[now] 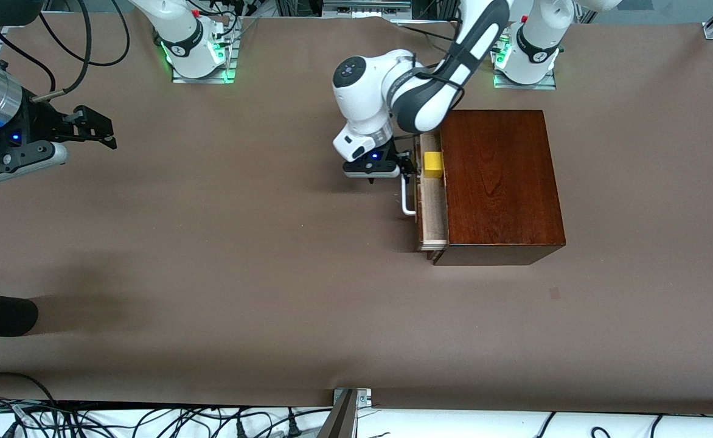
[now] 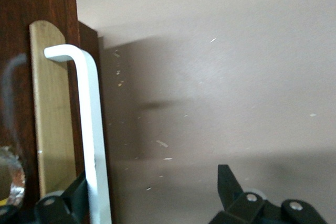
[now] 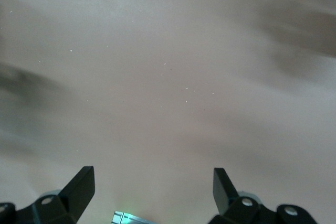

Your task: Open drawer, take yellow block, close drawer

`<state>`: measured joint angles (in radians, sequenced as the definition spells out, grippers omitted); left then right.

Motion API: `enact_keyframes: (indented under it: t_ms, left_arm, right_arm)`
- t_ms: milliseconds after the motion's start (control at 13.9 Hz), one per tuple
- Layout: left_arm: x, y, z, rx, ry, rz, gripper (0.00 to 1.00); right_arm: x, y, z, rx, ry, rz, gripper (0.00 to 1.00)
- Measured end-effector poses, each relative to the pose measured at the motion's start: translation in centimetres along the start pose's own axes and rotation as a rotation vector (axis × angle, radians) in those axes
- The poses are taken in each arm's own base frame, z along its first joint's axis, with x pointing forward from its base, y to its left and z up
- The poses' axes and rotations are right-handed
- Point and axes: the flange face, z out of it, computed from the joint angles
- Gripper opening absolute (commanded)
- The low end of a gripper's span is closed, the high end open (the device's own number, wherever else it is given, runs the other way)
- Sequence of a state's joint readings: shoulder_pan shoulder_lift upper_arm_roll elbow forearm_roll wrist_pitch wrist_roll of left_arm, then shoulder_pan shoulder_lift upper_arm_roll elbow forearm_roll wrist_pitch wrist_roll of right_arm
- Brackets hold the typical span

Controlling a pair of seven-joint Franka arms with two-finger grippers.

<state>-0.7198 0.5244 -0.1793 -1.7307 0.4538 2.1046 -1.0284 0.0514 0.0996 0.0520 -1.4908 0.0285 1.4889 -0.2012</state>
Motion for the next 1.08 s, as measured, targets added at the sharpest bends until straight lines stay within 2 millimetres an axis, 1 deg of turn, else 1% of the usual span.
enact_keyframes:
  t_ms: [216,360,576,720,864,936,1008,1081]
  left_arm:
    - [0.5,1.7,-0.7,-0.023,0.015,-0.031,1.0]
    - [0.6,2.2,-1.1,-0.033,0.022,-0.04,1.0]
    - [1.2,2.3,-1.9,-0.04,0.032,-0.049,1.0]
    - [1.7,1.8,-3.6,-0.029,0.037,-0.057,1.0]
    - [2.2,0.5,-6.7,-0.013,0.045,-0.059,1.0]
    - [2.6,-0.7,-8.7,-0.008,0.038,-0.055,1.0]
    - [3.2,-2.6,-10.8,-0.016,0.017,-0.046,1.0]
    - [4.3,-5.1,-12.7,-0.034,-0.009,-0.038,1.0]
  right_arm:
    - [0.0,0.0,0.0,0.0,0.0,0.0,1.0]
    - [0.0,0.0,0.0,0.0,0.0,0.0,1.0]
    - [0.0,0.0,0.0,0.0,0.0,0.0,1.0]
    - [0.0,0.0,0.0,0.0,0.0,0.0,1.0]
    - [0.0,0.0,0.0,0.0,0.0,-0.001,1.0]
    - [0.0,0.0,0.0,0.0,0.0,-0.002,1.0]
    - [0.0,-0.1,0.0,0.0,0.0,-0.004,1.0]
    - [0.0,-0.2,0.0,0.0,0.0,-0.008,1.0]
